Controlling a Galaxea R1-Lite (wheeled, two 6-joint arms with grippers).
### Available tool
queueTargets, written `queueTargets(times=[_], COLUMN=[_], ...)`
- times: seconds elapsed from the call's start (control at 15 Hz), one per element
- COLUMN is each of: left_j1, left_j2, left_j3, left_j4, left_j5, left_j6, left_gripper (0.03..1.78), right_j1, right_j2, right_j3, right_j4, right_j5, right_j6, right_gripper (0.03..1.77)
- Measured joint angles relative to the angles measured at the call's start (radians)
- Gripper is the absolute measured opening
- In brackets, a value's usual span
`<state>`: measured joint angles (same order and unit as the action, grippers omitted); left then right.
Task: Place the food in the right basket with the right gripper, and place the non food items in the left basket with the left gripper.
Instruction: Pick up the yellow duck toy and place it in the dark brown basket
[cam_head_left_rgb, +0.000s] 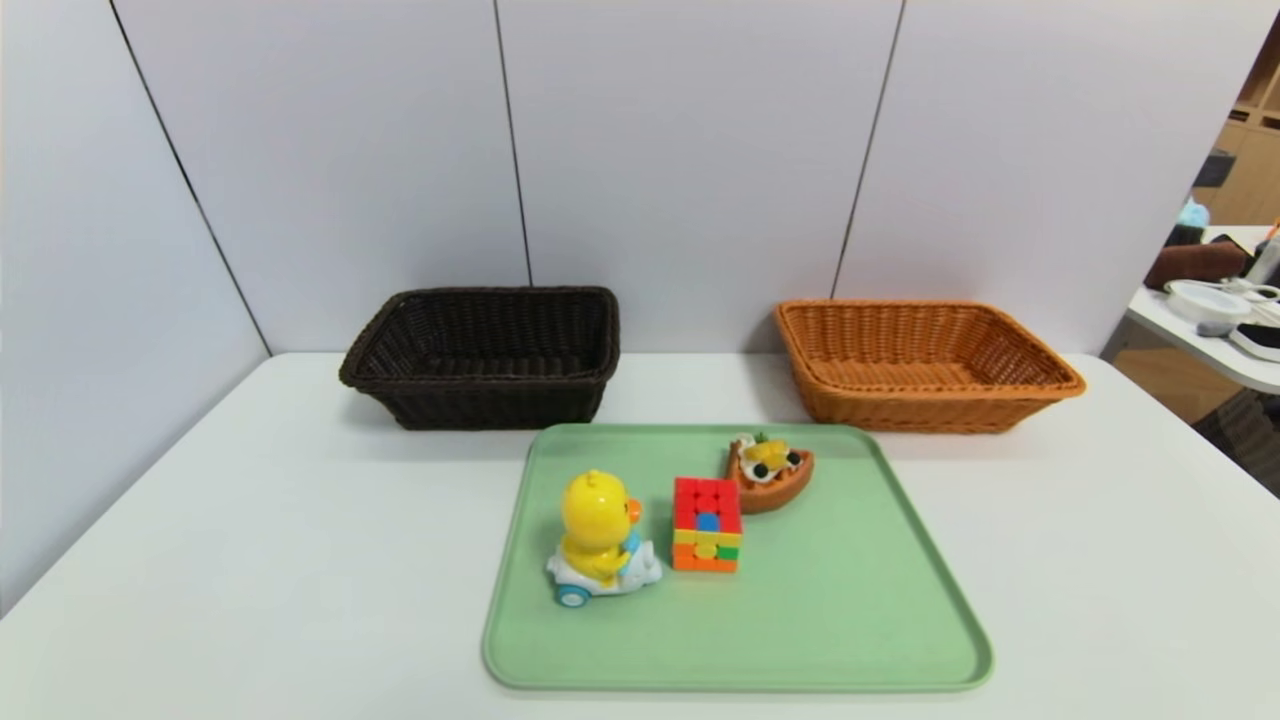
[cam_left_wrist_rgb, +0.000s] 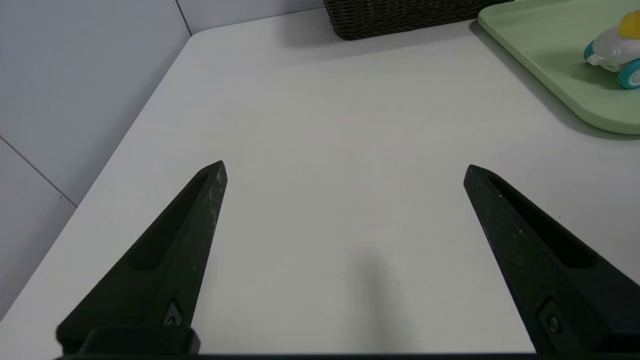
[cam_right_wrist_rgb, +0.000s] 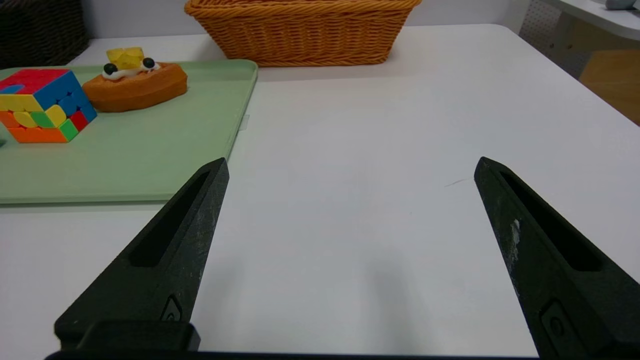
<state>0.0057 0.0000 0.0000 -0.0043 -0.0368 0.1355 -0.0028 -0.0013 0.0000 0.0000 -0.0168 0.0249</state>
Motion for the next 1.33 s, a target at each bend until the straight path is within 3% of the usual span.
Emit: queueTargets(times=[1.0,1.33], left_j1=[0.0,0.0], left_j2=[0.0,0.003], left_j3=[0.0,-0.025], left_j4=[0.001,0.013], left_j5=[0.002,-0.018], left_j6=[-0.008,-0.011], left_gripper=[1.69,1.69], right_j1=[0.0,0.001], right_j2=[0.0,0.0], right_j3=[0.0,-0.001], right_j4=[0.002,0.002], right_j5=[0.0,0.013], right_j6=[0.003,-0.038], right_gripper=[1.7,1.7])
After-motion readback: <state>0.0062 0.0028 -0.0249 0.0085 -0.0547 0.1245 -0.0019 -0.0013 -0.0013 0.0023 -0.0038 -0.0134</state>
